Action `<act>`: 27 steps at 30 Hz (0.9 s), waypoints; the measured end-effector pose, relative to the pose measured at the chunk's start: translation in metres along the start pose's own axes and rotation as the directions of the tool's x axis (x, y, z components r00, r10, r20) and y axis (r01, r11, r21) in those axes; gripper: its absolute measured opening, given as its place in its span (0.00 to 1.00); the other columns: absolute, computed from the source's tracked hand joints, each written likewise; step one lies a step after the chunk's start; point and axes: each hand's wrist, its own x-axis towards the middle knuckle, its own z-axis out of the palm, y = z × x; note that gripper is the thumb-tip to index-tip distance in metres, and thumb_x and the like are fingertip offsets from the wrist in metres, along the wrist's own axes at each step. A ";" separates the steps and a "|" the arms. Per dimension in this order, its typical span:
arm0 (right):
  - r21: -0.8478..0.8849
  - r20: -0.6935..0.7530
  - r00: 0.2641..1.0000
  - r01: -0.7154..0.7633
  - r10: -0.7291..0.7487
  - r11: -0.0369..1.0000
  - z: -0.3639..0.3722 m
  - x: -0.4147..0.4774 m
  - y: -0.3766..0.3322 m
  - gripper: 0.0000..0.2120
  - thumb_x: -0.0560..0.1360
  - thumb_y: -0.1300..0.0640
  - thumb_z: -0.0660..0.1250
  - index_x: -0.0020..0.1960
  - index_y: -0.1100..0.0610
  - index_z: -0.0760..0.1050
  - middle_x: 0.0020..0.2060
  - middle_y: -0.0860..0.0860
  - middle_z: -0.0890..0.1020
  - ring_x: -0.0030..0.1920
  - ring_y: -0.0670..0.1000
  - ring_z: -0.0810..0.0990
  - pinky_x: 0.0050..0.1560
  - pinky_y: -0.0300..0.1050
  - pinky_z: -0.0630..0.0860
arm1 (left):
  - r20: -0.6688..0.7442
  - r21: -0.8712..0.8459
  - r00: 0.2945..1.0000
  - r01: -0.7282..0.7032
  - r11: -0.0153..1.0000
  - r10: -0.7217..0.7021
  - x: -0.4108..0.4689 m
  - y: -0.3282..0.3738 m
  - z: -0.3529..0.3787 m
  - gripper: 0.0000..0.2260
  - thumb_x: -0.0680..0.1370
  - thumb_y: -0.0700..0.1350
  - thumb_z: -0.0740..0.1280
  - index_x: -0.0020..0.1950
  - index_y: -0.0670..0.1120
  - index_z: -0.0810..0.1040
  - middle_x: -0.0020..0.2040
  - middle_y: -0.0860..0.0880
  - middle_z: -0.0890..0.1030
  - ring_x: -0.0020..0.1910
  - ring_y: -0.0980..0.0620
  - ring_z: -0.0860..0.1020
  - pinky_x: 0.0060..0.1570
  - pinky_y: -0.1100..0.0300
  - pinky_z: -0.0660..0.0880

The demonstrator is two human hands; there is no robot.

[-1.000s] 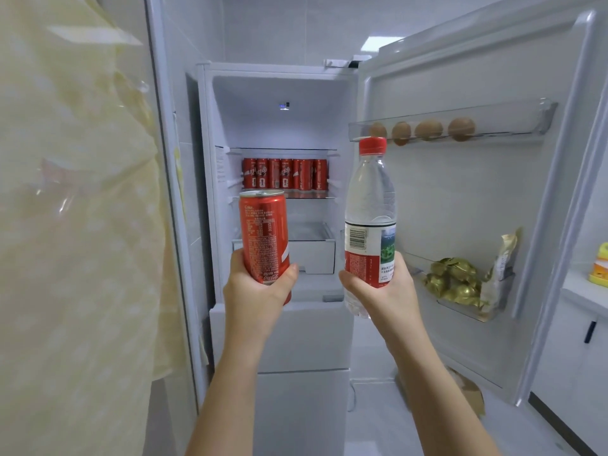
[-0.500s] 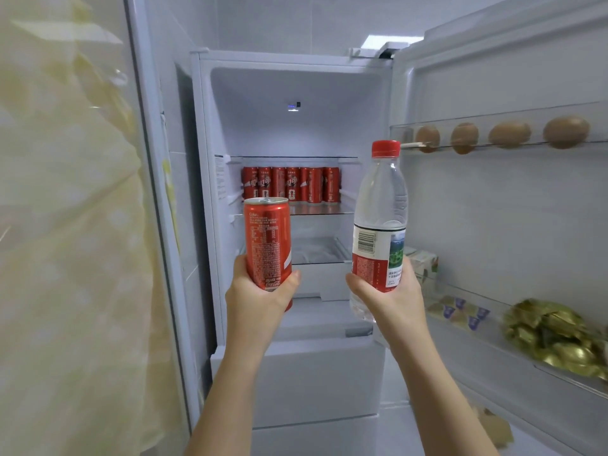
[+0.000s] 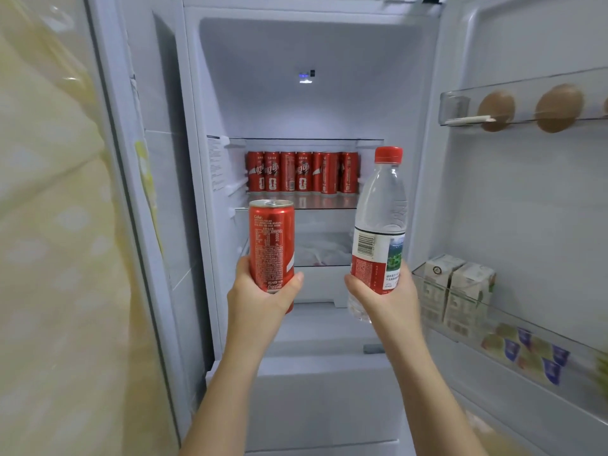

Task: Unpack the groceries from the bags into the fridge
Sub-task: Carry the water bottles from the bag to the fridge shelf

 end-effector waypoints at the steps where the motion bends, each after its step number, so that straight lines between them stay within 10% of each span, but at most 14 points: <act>1: 0.003 0.000 1.000 0.000 0.000 1.000 0.004 0.009 0.006 0.19 0.62 0.49 0.75 0.50 0.48 0.74 0.39 0.42 0.83 0.37 0.40 0.81 0.38 0.38 0.74 | -0.005 0.003 1.000 0.001 1.000 -0.001 0.008 -0.006 0.006 0.18 0.69 0.49 0.78 0.51 0.58 0.72 0.40 0.60 0.79 0.39 0.70 0.78 0.29 0.78 0.70; 7: 0.019 0.055 0.998 0.014 -0.015 1.000 0.024 0.078 0.036 0.22 0.61 0.48 0.74 0.53 0.48 0.73 0.38 0.44 0.82 0.37 0.46 0.81 0.37 0.39 0.75 | -0.005 -0.025 0.999 0.042 0.999 -0.042 0.064 -0.031 0.048 0.19 0.68 0.57 0.75 0.53 0.63 0.69 0.47 0.63 0.77 0.43 0.75 0.75 0.30 0.78 0.71; 20: 0.023 0.059 0.998 0.028 -0.030 0.999 0.062 0.188 0.079 0.22 0.67 0.55 0.78 0.56 0.48 0.72 0.45 0.43 0.82 0.41 0.36 0.80 0.34 0.28 0.73 | 0.208 -0.069 0.957 0.221 0.973 -0.203 0.226 -0.049 0.112 0.25 0.74 0.52 0.73 0.67 0.51 0.67 0.57 0.51 0.79 0.52 0.52 0.80 0.48 0.53 0.80; 27: -0.010 -0.003 0.999 0.041 -0.041 0.999 0.073 0.218 0.091 0.22 0.68 0.56 0.78 0.57 0.50 0.72 0.45 0.44 0.82 0.43 0.41 0.82 0.36 0.31 0.75 | 0.323 0.099 0.926 0.174 0.980 -0.197 0.303 -0.054 0.149 0.21 0.72 0.51 0.75 0.60 0.48 0.73 0.50 0.50 0.81 0.47 0.53 0.80 0.42 0.61 0.76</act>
